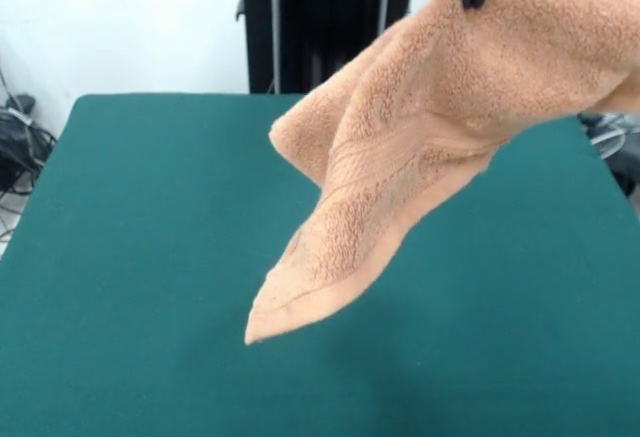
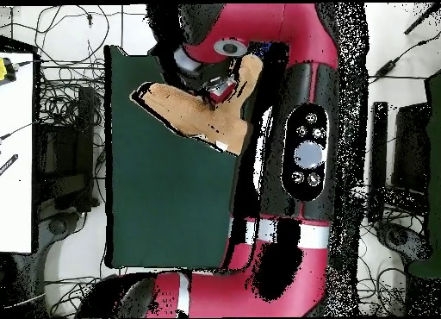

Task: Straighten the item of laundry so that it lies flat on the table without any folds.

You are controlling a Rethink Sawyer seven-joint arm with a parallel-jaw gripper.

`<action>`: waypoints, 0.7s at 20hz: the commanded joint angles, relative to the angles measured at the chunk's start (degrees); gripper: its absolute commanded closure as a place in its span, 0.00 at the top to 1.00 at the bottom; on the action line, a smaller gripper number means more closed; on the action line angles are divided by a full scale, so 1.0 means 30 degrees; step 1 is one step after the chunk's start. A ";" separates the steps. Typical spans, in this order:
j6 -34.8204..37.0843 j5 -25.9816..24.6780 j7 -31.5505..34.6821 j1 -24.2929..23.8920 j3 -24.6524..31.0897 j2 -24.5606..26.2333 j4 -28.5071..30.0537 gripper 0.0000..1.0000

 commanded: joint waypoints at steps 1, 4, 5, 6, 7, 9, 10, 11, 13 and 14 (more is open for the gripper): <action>-0.3493 -0.0083 -0.0686 -0.0652 -0.0804 -0.2061 0.6824 0.00; -0.5662 -0.0004 -0.1041 -0.1287 -0.0782 -0.2732 0.9120 0.00; -0.6528 -0.0004 -0.1177 -0.1537 -0.0766 -0.2951 0.9966 0.00; -0.7032 0.0031 -0.1245 -0.1715 -0.0717 -0.3110 1.0503 0.00; -0.7782 -0.0002 -0.1423 -0.2030 -0.0644 -0.3199 1.1103 0.00; -0.8485 0.0001 -0.1610 -0.2437 -0.0487 -0.3335 1.1790 0.00; -0.8648 -0.0016 -0.1656 -0.2556 -0.0427 -0.3372 1.1937 0.00; -0.8664 -0.0134 -0.1719 -0.2679 -0.0349 -0.3313 1.1848 0.00; -0.8423 -0.0230 -0.1719 -0.2790 -0.0165 -0.3215 1.1595 0.00; -0.8237 -0.0345 -0.1619 -0.2883 0.0027 -0.3181 1.1495 1.00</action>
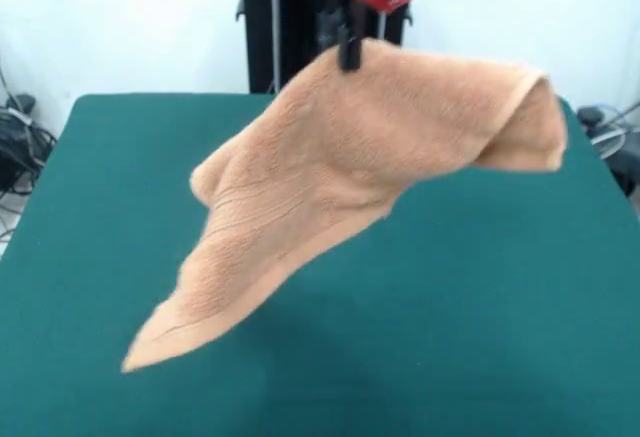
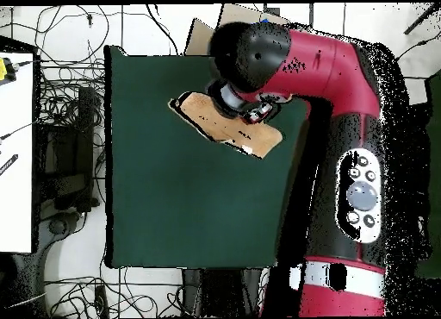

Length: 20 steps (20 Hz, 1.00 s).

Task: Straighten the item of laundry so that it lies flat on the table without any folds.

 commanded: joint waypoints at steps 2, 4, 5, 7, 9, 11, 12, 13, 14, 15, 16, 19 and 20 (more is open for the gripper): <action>0.0686 -0.0386 -0.1175 -0.0332 0.0049 -0.0143 0.3237 1.00; 0.1336 -0.0383 -0.0716 -0.0169 0.0134 0.0115 0.2470 1.00; 0.1705 -0.0384 -0.0478 -0.0073 0.0223 0.0299 0.1963 1.00; 0.2623 -0.0517 -0.0525 0.0008 0.0376 0.0608 0.1138 1.00; 0.2811 -0.0508 -0.0497 0.0006 0.0426 0.0697 0.0910 1.00; 0.2916 -0.0501 -0.0425 0.0026 0.0430 0.0730 0.0817 1.00; 0.2931 -0.0471 -0.0391 0.0015 0.0443 0.0750 0.0808 1.00; 0.2899 -0.0431 -0.0347 0.0038 0.0489 0.0787 0.0803 1.00; 0.2866 -0.0428 -0.0315 0.0046 0.0498 0.0809 0.0807 1.00; 0.2856 -0.0459 -0.0298 0.0122 0.0524 0.0817 0.0762 1.00; 0.2967 -0.0460 -0.0232 0.0174 0.0555 0.0875 0.0616 1.00; 0.3245 -0.0557 -0.0165 0.0335 0.0629 0.1050 0.0195 1.00; 0.3182 -0.0545 -0.0150 0.0359 0.0639 0.1081 0.0190 1.00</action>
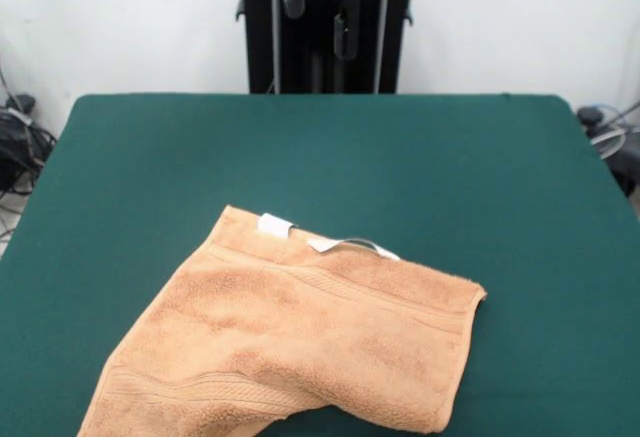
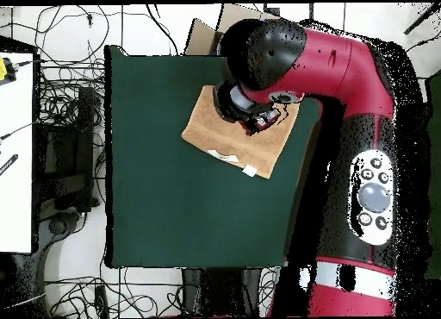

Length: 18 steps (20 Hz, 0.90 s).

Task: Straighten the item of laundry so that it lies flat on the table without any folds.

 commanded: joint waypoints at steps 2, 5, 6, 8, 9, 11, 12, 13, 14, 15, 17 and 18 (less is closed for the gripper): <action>0.0548 -0.0474 0.0002 0.0719 0.0629 0.1093 0.0843 1.00; -0.0755 -0.0522 0.0092 0.0830 0.0690 0.1648 0.1306 1.00; -0.1307 -0.0481 0.0090 0.0806 0.0736 0.1825 0.1542 1.00; -0.2639 -0.0587 0.0415 0.0975 0.0690 0.2226 0.1990 1.00; -0.3005 -0.0590 0.0645 0.1052 0.0716 0.2665 0.1862 1.00; -0.3549 -0.0648 0.0544 0.1114 0.0850 0.3295 0.1617 1.00; -0.3784 -0.0678 0.0546 0.1174 0.0881 0.3577 0.1442 1.00; -0.4019 -0.0708 0.0548 0.1235 0.0913 0.3860 0.1267 1.00; -0.4063 -0.0626 0.0706 0.1293 0.0905 0.4039 0.1151 1.00; -0.4012 -0.0653 0.0806 0.1449 0.0889 0.4350 0.0744 1.00; -0.3708 -0.0676 0.1168 0.1754 0.0806 0.4864 -0.0068 1.00; -0.3565 -0.0702 0.1268 0.1897 0.0762 0.5161 -0.0499 1.00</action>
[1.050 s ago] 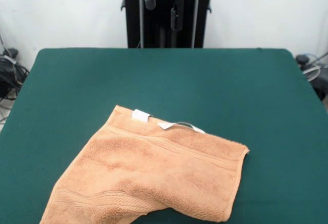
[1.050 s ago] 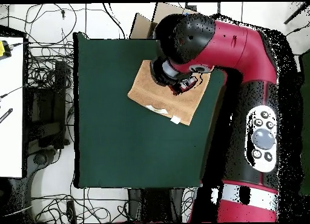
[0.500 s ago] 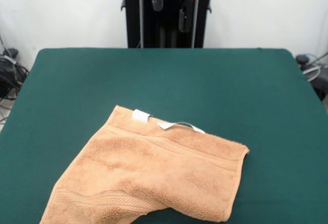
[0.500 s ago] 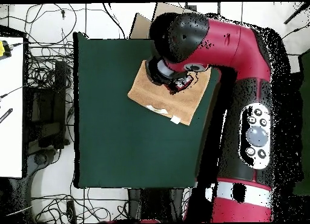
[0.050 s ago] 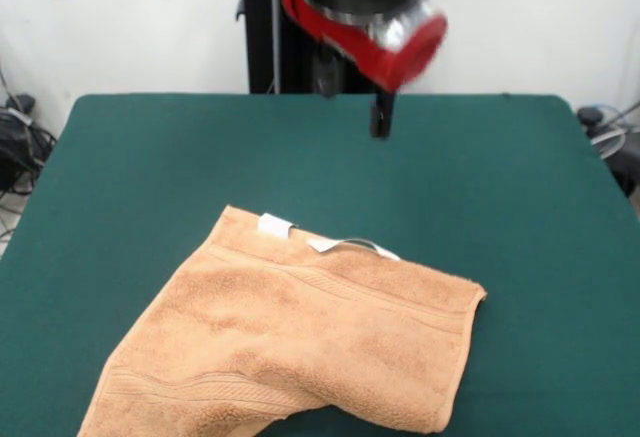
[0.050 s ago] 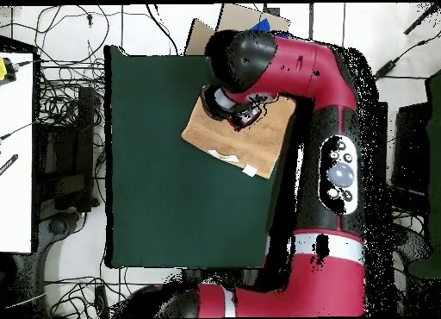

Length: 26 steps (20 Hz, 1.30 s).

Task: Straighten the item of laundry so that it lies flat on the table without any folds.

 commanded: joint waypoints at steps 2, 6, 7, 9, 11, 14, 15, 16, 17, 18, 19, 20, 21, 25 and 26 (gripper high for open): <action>-0.1051 -0.0747 0.1334 0.1232 0.0648 0.3407 -0.0925 1.00; -0.2173 -0.0942 0.0926 0.1310 0.0614 0.4928 -0.1687 1.00; -0.2855 -0.1167 0.0470 0.1258 0.0664 0.5440 -0.1786 1.00; -0.3601 -0.1412 -0.0135 0.1201 0.0735 0.6226 -0.2059 1.00; -0.4363 -0.1575 -0.0524 0.1196 0.0798 0.6968 -0.2368 1.00; -0.4990 -0.1635 -0.0894 0.1224 0.0877 0.7755 -0.2934 1.00; -0.5110 -0.1708 -0.1024 0.1232 0.0918 0.8187 -0.3444 1.00; -0.5105 -0.1685 -0.1011 0.1259 0.0916 0.8394 -0.3676 1.00; -0.5078 -0.1689 -0.1129 0.1257 0.0970 0.8787 -0.4182 1.00; -0.5021 -0.1652 -0.1149 0.1247 0.0998 0.8906 -0.4325 1.00; -0.4998 -0.1670 -0.1163 0.1274 0.0963 0.9087 -0.4589 1.00; -0.4975 -0.1688 -0.1176 0.1302 0.0928 0.9268 -0.4854 1.00; -0.4905 -0.1593 -0.1190 0.1251 0.0986 0.9448 -0.5114 1.00; -0.4849 -0.1533 -0.1768 0.0974 0.1037 1.0024 -0.5889 1.00; -0.4723 -0.1527 -0.1958 0.0908 0.1090 1.0239 -0.6158 1.00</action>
